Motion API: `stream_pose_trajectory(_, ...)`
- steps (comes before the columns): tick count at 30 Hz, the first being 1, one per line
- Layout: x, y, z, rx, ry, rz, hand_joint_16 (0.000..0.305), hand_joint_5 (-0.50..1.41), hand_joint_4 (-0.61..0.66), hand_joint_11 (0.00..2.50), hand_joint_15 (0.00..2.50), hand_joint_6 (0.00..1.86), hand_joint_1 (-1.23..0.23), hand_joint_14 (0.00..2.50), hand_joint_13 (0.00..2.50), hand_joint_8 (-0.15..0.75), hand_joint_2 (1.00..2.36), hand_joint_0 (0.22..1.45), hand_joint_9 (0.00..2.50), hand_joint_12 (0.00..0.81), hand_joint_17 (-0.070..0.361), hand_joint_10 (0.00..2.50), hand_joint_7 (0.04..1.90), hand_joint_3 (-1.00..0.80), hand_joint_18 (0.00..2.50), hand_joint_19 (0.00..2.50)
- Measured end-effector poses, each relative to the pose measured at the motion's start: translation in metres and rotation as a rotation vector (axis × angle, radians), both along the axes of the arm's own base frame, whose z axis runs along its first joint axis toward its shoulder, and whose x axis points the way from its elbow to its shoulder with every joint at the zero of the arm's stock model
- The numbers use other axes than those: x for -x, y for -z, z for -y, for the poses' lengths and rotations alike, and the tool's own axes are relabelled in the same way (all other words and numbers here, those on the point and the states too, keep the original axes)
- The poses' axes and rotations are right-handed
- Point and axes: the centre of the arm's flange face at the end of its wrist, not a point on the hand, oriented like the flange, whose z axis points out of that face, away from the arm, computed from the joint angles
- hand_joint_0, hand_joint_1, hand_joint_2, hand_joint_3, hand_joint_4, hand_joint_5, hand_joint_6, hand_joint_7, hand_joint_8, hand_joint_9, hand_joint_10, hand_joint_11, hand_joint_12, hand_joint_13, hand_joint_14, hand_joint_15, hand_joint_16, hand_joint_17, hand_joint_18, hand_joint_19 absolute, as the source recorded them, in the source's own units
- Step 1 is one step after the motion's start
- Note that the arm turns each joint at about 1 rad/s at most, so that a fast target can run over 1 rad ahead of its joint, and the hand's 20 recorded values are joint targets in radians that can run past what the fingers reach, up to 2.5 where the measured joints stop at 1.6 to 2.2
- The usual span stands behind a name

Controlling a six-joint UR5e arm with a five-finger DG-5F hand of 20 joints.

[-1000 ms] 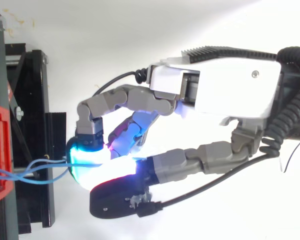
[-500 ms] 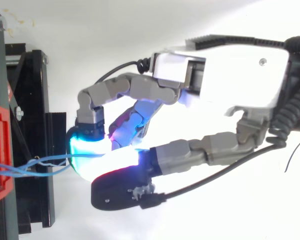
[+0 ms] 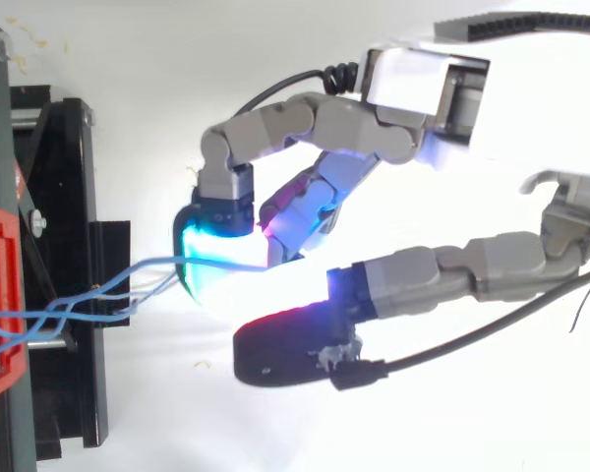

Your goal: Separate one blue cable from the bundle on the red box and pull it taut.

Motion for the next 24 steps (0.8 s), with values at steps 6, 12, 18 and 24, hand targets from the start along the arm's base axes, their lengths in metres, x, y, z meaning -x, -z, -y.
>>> stream_pose_trajectory(6,0.006,0.02,-0.001,0.0,0.017,-0.033,0.043,-0.1,0.21,0.87,0.46,0.62,-0.77,0.01,0.85,0.335,1.01,0.62,0.99,0.365,0.096,0.01,1.13,-0.13,0.92,0.51)
stream_pose_trajectory(12,0.008,0.033,-0.001,-0.023,0.032,-0.023,0.043,-0.11,0.2,0.86,0.47,0.63,-0.77,0.01,0.85,0.337,1.01,0.59,0.99,0.364,0.097,0.01,1.13,-0.23,0.91,0.53)
stream_pose_trajectory(18,0.008,0.034,-0.002,-0.024,0.032,-0.02,0.04,-0.1,0.16,0.85,0.48,0.62,-0.56,0.02,0.84,0.328,1.01,0.56,1.02,0.347,0.09,0.01,1.16,-0.38,0.87,0.58)
stream_pose_trajectory(24,0.008,0.034,-0.002,-0.025,0.033,-0.02,0.041,-0.09,0.16,0.84,0.48,0.6,-0.43,0.02,0.84,0.325,1.0,0.55,1.02,0.351,0.092,0.02,1.19,-0.43,0.88,0.61)
